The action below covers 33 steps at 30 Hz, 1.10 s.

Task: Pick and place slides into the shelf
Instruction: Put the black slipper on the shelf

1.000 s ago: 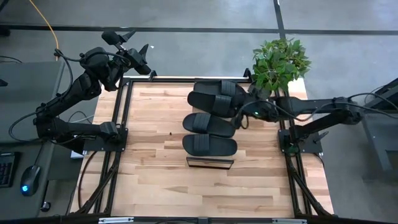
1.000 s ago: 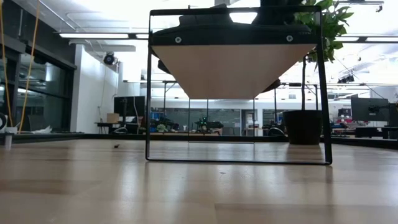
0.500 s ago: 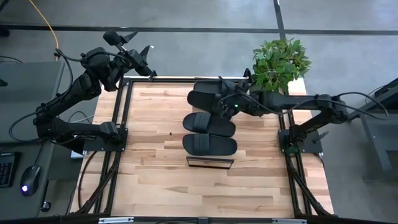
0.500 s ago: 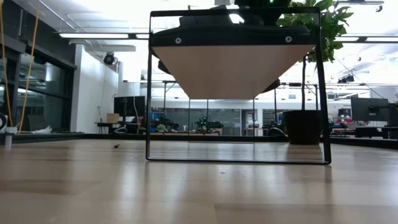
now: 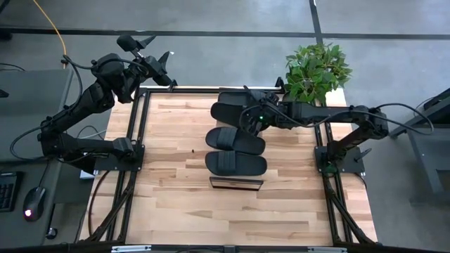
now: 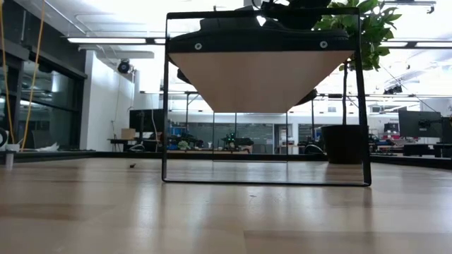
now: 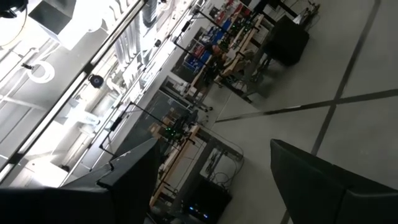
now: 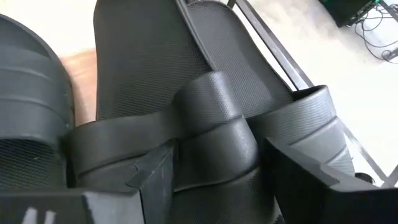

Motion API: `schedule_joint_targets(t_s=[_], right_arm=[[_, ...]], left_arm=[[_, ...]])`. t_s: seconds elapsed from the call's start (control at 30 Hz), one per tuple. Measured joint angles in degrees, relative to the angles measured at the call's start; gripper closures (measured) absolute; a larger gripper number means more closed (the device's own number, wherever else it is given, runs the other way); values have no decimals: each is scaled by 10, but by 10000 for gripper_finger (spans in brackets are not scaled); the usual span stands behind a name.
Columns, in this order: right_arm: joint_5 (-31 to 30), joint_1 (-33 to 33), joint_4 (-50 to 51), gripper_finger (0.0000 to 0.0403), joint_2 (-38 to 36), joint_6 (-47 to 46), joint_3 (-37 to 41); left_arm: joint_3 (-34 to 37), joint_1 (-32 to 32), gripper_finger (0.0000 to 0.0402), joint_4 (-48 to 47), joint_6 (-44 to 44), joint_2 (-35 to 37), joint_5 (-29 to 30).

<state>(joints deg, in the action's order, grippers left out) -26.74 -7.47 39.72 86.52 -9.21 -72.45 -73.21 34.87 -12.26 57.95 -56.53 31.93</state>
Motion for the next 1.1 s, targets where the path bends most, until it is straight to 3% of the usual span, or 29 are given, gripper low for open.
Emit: schedule_joint_targets(t_s=[0.17, 0.43, 0.6, 1.1], right_arm=[[15, 0, -12, 205, -22, -3, 2], [42, 0, -7, 314, -48, -15, 3], [55, -1, -5, 360, -49, -15, 4], [190, -66, -10, 375, -86, -24, 5]], left_arm=[[0, 0, 115, -8, -3, 0, 0], [0, 0, 115, -13, -4, 0, 0], [0, 0, 115, -13, -8, 0, 0], [0, 0, 115, -13, -10, 0, 0]])
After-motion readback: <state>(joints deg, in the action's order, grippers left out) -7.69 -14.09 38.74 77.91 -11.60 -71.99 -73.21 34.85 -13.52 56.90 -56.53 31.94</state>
